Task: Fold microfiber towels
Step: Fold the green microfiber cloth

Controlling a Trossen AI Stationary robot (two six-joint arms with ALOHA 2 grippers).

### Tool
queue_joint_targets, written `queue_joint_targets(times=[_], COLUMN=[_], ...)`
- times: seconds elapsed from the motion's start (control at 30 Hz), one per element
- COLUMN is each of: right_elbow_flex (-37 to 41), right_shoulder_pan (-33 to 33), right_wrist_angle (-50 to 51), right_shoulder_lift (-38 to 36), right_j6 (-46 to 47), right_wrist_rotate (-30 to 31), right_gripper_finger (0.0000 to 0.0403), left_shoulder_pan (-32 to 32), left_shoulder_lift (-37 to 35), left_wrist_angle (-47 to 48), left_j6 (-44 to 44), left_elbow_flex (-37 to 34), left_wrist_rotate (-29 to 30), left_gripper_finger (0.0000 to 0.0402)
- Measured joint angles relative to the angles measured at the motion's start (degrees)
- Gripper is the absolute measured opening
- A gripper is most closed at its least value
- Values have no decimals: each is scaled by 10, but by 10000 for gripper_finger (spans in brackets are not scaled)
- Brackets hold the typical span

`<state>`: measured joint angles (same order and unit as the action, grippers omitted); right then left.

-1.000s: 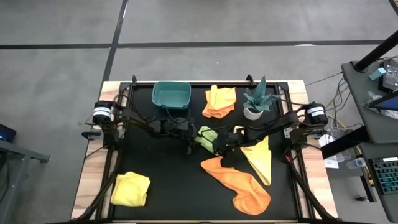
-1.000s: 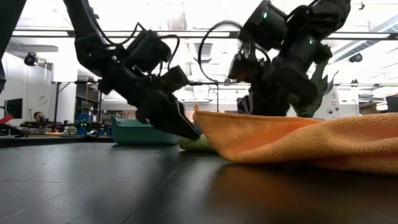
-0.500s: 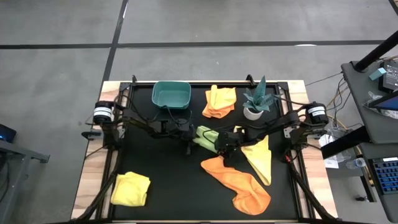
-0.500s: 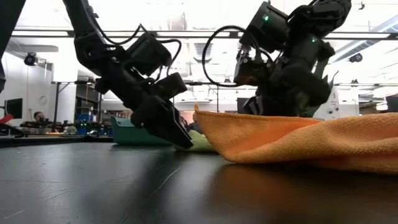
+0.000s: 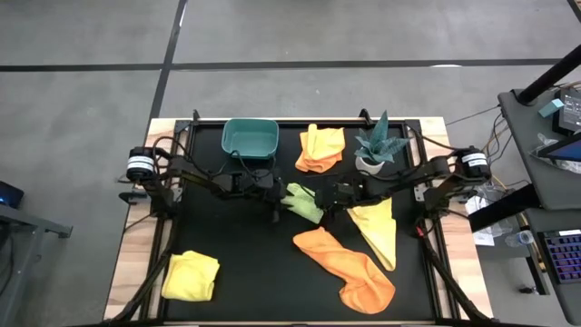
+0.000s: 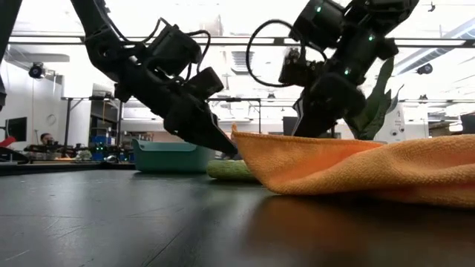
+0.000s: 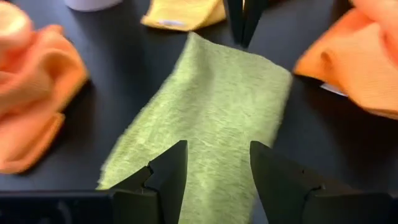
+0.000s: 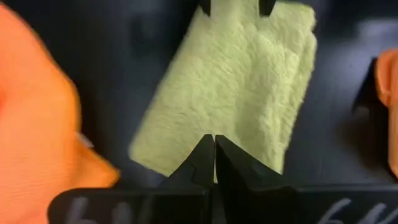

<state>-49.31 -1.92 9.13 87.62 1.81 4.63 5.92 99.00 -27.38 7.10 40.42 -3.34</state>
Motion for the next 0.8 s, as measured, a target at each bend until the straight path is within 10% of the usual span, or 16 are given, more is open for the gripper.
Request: queue_joint_targets(times=[0.8], right_elbow_flex=[-5], right_shoulder_pan=[16], right_wrist_angle=[23], right_shoulder_lift=[22], right_j6=[-7], right_wrist_rotate=[-1], right_gripper_finger=[9], left_shoulder_pan=[22], left_shoulder_lift=[0], left_wrist_angle=[-5], left_j6=[12], left_elbow_flex=[1], left_wrist_rotate=[58], left_gripper_finger=[160])
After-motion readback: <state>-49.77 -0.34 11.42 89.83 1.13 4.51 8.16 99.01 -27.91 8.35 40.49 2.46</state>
